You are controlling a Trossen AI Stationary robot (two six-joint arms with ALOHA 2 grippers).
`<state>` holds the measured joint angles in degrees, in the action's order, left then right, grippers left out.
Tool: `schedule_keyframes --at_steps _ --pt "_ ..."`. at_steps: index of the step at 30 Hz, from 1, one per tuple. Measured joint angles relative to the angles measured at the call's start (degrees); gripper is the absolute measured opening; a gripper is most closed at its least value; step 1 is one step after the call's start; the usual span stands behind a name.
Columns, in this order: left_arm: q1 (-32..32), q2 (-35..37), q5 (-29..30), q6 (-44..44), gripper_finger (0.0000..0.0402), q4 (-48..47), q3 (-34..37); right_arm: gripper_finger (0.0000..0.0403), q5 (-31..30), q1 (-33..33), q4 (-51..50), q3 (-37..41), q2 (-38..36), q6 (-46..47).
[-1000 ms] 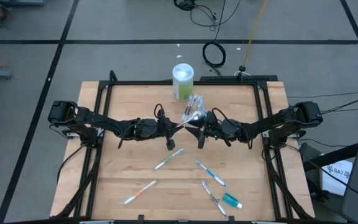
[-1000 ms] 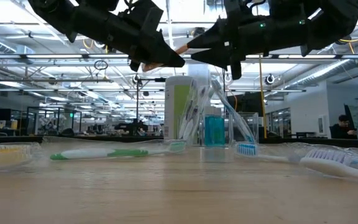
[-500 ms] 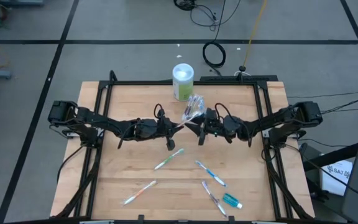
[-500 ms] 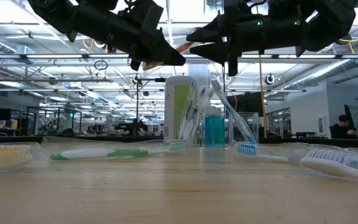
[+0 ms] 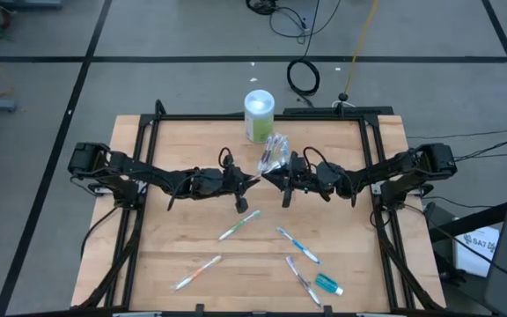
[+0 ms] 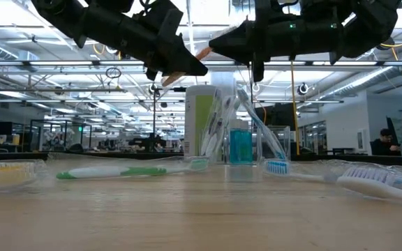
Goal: Pick & Place toothbrushing station
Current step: Put the right orange toothbrush into the transparent organizer
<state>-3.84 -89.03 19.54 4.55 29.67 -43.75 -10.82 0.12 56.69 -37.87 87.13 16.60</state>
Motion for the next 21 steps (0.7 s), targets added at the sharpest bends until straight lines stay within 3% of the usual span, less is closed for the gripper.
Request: schedule_keyframes --at_steps 12,21 --pt "0.0 0.0 -0.2 -1.0 0.0038 -1.2 0.0 0.0014 0.3 0.0 -3.9 0.0 -0.5 -2.5" --pt "0.0 0.0 -0.2 0.2 0.0142 -1.6 0.0 0.0016 -1.6 -0.2 -12.1 0.1 -2.6 -3.0"
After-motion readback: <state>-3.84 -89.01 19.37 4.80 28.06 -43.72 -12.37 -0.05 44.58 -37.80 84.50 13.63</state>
